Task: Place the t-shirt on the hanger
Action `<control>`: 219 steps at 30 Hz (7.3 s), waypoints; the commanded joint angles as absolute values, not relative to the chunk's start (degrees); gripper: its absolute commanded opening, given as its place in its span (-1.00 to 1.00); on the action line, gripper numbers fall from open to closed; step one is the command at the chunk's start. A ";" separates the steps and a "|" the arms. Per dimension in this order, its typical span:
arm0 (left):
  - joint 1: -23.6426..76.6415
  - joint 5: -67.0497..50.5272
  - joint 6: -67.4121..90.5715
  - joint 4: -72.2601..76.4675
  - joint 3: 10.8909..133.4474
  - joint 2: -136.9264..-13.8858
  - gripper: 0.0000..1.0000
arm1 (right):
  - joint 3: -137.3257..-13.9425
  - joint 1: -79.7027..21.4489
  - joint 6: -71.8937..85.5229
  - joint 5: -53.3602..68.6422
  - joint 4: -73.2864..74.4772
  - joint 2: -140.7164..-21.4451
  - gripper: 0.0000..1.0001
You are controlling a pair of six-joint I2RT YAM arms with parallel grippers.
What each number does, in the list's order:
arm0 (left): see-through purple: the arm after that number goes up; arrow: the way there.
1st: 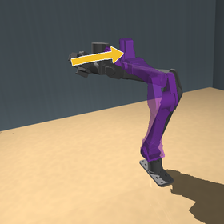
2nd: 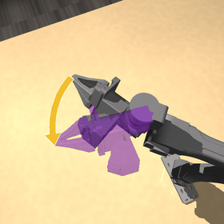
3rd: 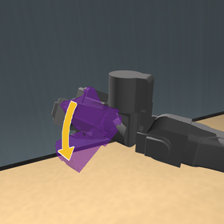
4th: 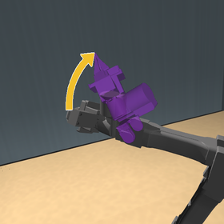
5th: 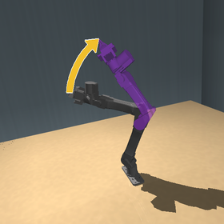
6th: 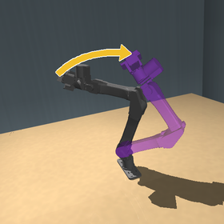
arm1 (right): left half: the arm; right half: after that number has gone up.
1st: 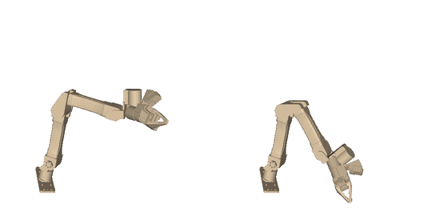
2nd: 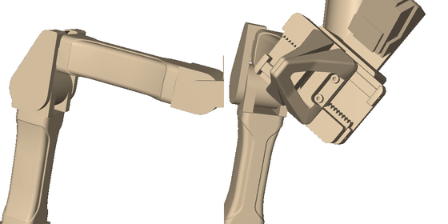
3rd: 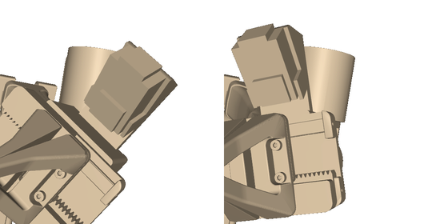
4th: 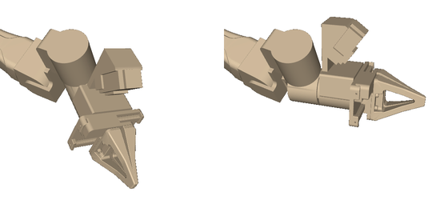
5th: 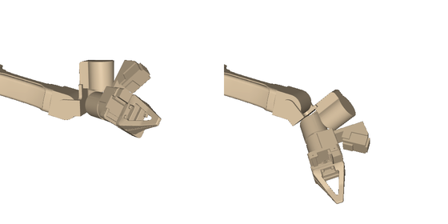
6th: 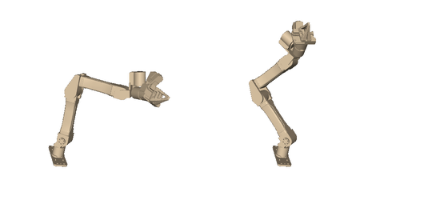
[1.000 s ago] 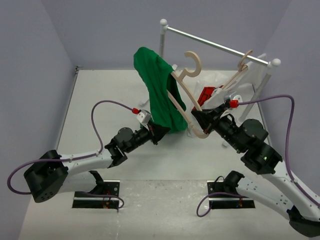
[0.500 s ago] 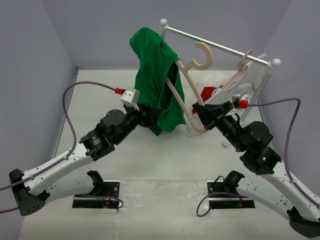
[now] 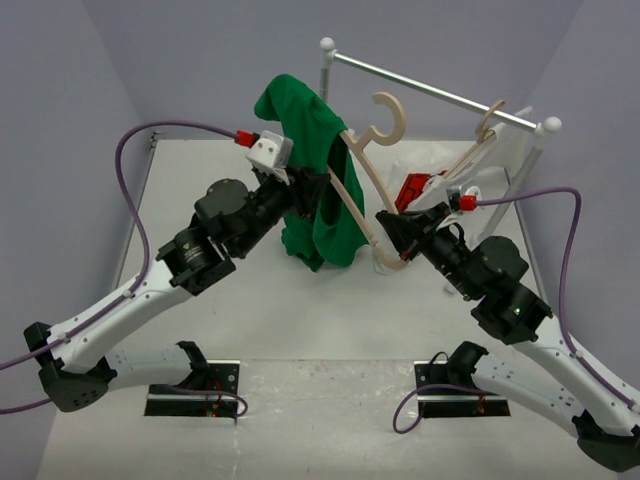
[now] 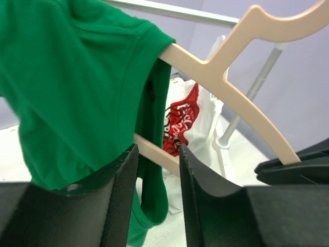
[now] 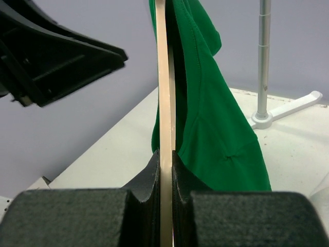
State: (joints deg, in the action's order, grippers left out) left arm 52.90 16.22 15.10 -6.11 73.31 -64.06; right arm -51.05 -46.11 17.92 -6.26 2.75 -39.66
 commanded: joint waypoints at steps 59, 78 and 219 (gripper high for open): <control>41.30 16.99 10.78 -2.45 73.63 -73.33 -0.43 | -58.93 -45.98 20.94 1.00 7.90 -45.96 -1.00; 41.13 9.22 4.01 -20.99 83.85 -70.05 -1.00 | -63.14 -45.84 7.62 12.80 16.73 -55.41 -1.00; 37.18 -11.43 -4.88 -24.30 71.83 -40.42 -1.00 | -56.13 -32.88 35.81 -2.26 7.59 -62.98 -1.00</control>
